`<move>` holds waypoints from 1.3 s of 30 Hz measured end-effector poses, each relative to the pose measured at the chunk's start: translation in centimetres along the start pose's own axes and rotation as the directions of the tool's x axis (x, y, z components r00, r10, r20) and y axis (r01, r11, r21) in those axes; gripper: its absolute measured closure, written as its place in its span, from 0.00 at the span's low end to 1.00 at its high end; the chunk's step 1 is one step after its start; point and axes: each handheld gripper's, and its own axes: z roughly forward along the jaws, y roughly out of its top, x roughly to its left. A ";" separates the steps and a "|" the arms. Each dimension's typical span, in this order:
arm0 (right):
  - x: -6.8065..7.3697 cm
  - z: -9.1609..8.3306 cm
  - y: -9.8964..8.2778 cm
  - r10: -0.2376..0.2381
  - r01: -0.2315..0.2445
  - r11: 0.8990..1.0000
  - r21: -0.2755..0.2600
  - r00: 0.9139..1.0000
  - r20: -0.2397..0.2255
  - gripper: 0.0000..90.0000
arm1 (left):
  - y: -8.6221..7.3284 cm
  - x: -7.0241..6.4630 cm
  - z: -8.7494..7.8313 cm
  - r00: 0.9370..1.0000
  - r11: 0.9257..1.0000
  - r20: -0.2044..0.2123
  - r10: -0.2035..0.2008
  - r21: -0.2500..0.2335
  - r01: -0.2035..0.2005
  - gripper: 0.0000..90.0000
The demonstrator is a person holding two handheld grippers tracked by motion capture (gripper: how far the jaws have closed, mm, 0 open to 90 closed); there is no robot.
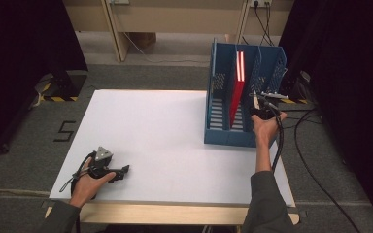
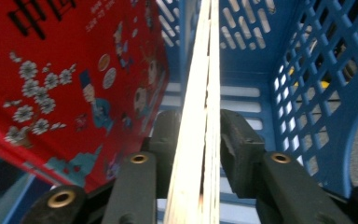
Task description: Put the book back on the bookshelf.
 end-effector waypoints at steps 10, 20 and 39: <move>0.2 -2.1 -0.6 0.011 -0.013 0.999 -0.041 0.999 -0.035 0.68 | 0.0 0.0 0.0 1.000 1.000 0.001 0.000 -0.001 0.000 0.16; -0.5 -4.9 -2.0 -0.019 0.014 0.999 -0.052 0.996 -0.085 0.68 | -0.1 0.0 0.0 1.000 1.000 0.004 -0.002 0.001 0.002 0.16; -0.4 -4.1 -1.8 -0.072 0.070 0.997 -0.041 0.995 -0.073 0.78 | -0.1 0.0 0.0 1.000 1.000 0.004 -0.003 -0.005 0.003 0.16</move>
